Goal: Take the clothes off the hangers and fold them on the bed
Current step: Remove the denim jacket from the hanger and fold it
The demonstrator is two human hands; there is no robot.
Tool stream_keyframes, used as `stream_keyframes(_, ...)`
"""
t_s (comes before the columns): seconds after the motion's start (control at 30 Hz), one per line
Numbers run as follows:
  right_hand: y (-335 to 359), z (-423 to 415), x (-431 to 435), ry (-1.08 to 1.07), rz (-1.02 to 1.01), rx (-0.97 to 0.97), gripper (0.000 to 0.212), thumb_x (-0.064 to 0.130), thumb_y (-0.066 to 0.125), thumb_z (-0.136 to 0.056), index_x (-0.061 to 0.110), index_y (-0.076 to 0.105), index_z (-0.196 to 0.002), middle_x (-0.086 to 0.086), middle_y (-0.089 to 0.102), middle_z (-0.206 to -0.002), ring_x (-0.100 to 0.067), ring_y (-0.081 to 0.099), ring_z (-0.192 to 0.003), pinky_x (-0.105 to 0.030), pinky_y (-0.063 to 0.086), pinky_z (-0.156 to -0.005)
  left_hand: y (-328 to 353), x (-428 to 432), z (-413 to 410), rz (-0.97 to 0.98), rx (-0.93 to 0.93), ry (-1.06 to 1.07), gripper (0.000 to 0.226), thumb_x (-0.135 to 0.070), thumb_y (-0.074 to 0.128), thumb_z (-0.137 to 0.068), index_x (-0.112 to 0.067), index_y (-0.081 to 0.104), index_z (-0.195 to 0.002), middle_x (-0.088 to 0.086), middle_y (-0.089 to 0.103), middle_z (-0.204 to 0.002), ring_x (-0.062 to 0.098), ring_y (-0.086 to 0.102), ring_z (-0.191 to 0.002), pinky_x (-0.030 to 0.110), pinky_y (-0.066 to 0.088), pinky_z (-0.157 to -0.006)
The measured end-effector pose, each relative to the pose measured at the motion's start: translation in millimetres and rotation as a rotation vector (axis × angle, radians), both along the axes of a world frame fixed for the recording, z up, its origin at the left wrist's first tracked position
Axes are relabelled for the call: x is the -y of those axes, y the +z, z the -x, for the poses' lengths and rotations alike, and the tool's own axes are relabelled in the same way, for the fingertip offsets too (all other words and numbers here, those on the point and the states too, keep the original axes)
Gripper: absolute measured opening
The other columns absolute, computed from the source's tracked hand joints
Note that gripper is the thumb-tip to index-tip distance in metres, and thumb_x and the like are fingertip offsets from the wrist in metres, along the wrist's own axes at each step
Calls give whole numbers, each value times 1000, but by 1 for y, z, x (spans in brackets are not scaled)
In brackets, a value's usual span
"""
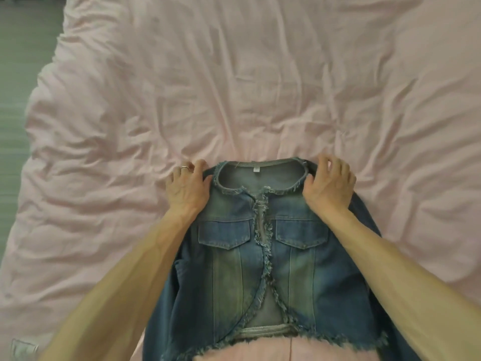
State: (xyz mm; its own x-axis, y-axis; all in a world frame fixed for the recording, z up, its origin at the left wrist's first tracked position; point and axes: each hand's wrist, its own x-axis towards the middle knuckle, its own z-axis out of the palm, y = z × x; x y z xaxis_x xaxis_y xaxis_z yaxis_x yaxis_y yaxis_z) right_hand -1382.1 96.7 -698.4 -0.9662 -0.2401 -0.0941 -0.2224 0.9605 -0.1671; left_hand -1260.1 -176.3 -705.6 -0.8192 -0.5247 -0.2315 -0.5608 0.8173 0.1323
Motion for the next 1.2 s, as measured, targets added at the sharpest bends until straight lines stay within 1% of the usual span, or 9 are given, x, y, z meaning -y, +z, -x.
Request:
stream_keyframes(0.13, -1, -62, -4, 275, 99, 42, 58, 42, 46, -97, 13, 43, -146, -10, 34, -159, -28, 27, -147, -51, 25, -118, -5, -56, -35, 53, -223, -72, 60, -36, 51, -96, -15, 39, -151, 12, 35, -158, 35, 32, -144, 54, 20, -117)
stream_keyframes(0.23, -16, -91, -18, 369, -16, 246, 69, 58, 26, -100, 25, 15, -159, -4, 5, -168, -20, -3, -155, -50, 4, -124, -15, -107, -76, -11, -95, -193, 71, -51, 38, -98, -20, 19, -160, 6, 11, -168, 24, 6, -155, 54, 2, -122)
stream_keyframes(0.33, -33, -94, -32, 342, -181, 378, 71, 68, 10, -97, 35, -12, -156, -1, -11, -167, -20, -21, -152, -53, -10, -122, -32, -147, -112, -77, 82, -238, 71, -56, 31, -100, -22, 13, -161, 5, 3, -168, 24, 2, -155, 55, 4, -121)
stream_keyframes(0.47, -28, -88, -19, 296, -276, 515, 72, 66, 12, -98, 33, -14, -157, -2, -17, -166, -25, -24, -151, -59, -13, -117, -23, -163, -110, -202, 199, -183, 67, -54, 18, -102, -28, -3, -160, 0, -17, -165, 21, -18, -152, 54, -12, -120)
stream_keyframes(0.63, 11, -93, 14, 185, -106, 414, 59, 46, 45, -97, 17, 40, -148, -14, 25, -160, -32, 12, -149, -50, 16, -120, 17, -143, -129, -254, -206, -40, 50, -31, 47, -99, -18, 47, -146, 3, 47, -151, 22, 39, -142, 50, 35, -115)
stream_keyframes(0.8, 52, -124, 74, 454, 108, 308, 44, 39, 55, -94, 13, 58, -130, -10, 50, -138, -28, 35, -133, -45, 37, -105, 41, -97, -206, -213, -375, 497, 45, -26, 51, -97, -16, 50, -140, 5, 52, -141, 24, 50, -126, 41, 44, -106)
stream_keyframes(0.9, 70, -155, 118, 667, 185, 331, 43, 42, 54, -96, 16, 58, -131, -4, 53, -133, -26, 38, -130, -42, 41, -102, 40, -81, -262, -304, -262, 724, 44, -33, 51, -98, -15, 51, -138, 9, 59, -129, 30, 55, -116, 42, 46, -97)
stream_keyframes(1.0, 81, -192, 157, 886, 226, 374, 42, 41, 56, -96, 21, 57, -133, 0, 53, -135, -23, 37, -133, -40, 41, -103, 37, -78, -316, -349, 70, 640, 45, -56, 52, -93, -21, 58, -119, 2, 61, -109, 25, 56, -104, 36, 46, -87)
stream_keyframes(1.2, 66, -255, 191, 1371, -337, 470, 72, 23, 60, -81, 31, 37, -148, -4, 19, -161, -30, -1, -152, -53, 5, -122, 35, -65, -364, -715, 238, 672, 20, -46, 54, -92, -30, 61, -100, -6, 63, -94, 17, 60, -87, 35, 51, -80)
